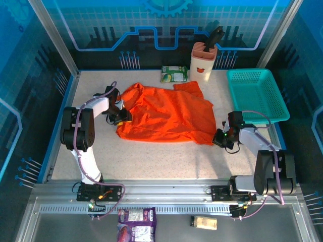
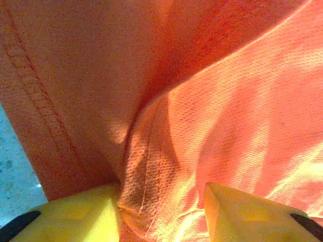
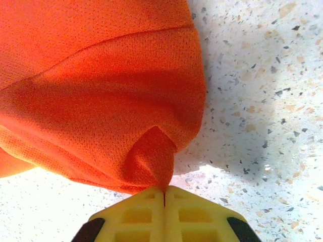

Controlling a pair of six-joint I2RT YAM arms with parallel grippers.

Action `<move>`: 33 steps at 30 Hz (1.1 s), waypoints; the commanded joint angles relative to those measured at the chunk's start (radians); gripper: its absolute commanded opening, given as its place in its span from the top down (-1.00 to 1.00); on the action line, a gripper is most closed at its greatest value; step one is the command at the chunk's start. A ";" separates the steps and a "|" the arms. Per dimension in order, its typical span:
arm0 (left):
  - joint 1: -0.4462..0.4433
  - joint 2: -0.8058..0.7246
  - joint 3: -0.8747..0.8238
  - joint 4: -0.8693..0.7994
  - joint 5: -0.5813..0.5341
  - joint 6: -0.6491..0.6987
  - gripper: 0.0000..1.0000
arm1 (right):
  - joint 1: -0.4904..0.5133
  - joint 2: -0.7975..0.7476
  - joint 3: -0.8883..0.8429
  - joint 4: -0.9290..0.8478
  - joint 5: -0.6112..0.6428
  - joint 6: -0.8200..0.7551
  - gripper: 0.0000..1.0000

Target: Fold the inside-out t-shirt

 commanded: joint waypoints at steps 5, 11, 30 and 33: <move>-0.008 -0.106 -0.049 -0.007 0.049 -0.006 0.13 | -0.034 -0.021 0.030 -0.039 -0.007 -0.026 1.00; -0.010 -0.121 -0.062 0.006 0.084 -0.008 0.14 | -0.040 -0.022 0.041 -0.049 -0.009 -0.032 1.00; -0.010 0.007 0.011 0.050 0.102 0.004 -0.02 | -0.045 -0.025 0.060 -0.064 -0.011 -0.035 1.00; -0.011 -0.006 0.009 0.021 0.109 0.014 0.02 | -0.045 -0.027 0.058 -0.063 -0.011 -0.035 1.00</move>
